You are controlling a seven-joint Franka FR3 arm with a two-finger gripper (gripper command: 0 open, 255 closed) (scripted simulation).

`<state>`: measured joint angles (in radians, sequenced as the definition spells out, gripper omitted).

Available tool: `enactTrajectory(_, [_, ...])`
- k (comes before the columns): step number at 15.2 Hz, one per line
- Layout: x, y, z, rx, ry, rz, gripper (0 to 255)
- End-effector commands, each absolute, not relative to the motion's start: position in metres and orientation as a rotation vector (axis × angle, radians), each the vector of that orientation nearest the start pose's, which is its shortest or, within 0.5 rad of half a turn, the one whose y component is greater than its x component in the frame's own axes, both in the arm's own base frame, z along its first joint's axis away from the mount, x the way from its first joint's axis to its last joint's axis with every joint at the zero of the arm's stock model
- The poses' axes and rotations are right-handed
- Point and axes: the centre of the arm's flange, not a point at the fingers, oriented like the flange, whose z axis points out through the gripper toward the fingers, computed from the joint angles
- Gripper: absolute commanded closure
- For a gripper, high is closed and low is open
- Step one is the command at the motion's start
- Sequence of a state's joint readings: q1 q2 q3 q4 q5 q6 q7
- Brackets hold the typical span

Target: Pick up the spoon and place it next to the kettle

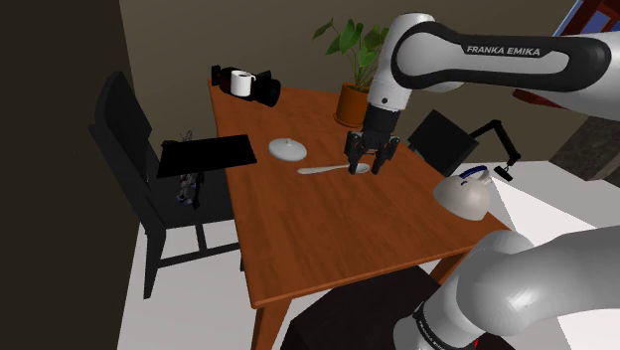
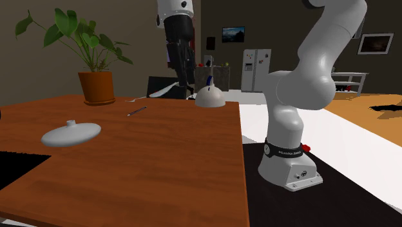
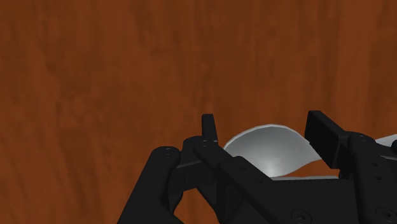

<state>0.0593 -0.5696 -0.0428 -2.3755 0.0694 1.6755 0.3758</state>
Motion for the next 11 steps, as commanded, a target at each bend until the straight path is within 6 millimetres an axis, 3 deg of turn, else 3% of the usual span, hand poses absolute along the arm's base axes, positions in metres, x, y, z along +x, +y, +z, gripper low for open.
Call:
enactTrajectory(1, [0.366, 0.01, 0.527, -3.019, 0.554, 0.226, 255])
enactTrajectory(11, [0.366, 0.01, 0.58, -3.019, 0.554, 0.226, 255])
